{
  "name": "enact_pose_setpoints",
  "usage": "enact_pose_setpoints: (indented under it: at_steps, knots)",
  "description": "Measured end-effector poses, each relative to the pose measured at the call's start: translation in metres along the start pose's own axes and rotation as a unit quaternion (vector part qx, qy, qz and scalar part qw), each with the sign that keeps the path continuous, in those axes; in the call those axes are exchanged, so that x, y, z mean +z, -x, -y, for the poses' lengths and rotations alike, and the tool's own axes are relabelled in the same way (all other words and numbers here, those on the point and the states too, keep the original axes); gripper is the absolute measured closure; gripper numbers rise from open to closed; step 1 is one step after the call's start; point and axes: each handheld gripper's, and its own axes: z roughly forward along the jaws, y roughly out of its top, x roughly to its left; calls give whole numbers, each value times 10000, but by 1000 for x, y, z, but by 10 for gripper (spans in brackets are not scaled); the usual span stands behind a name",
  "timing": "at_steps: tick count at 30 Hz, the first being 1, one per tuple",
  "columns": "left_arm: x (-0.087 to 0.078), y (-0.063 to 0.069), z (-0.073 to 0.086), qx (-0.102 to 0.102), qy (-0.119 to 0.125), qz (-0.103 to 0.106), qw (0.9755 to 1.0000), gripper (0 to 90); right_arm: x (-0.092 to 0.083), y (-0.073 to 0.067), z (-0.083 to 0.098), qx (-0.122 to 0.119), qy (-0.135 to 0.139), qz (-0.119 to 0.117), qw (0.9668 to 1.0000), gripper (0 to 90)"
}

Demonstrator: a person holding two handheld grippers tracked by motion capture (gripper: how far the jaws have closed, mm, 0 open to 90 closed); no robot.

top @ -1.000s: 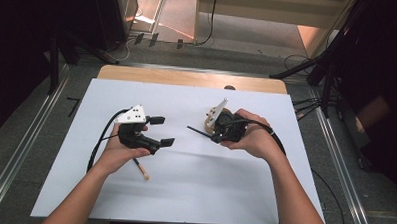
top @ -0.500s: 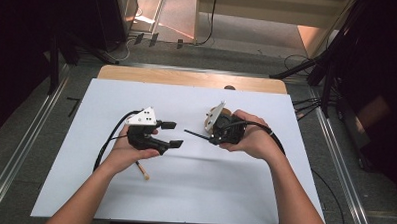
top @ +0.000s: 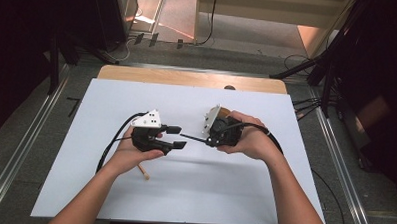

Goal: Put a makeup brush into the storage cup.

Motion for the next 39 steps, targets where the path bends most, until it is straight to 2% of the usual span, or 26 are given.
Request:
enact_pose_setpoints:
  at_steps: [10, 18, 31, 34, 38, 39]
  knots:
    - [4, 0, 0, -47, -85, 119, 9999, 595, 3, -4, -6, -248, -48, -40, 9997, 847]
    - [7, 2, 1, -2, -150, 169, 9997, 658, 2, -6, -9, -260, -83, -26, 9996, 847]
    - [9, 0, 3, -135, -275, 407, 9987, 727, 4, -7, -10, -428, -57, -87, 9990, 846]
    - [9, -1, 3, -144, -302, 433, 9985, 778, 4, -8, -10, -427, -70, -98, 9990, 846]
    - [8, -2, 4, -203, -300, 813, 9960, 852, 6, -10, -9, -585, -73, -100, 9982, 841]
    - [8, -2, 4, -168, -326, 838, 9958, 859, 7, -10, -9, -658, -73, -116, 9977, 840]
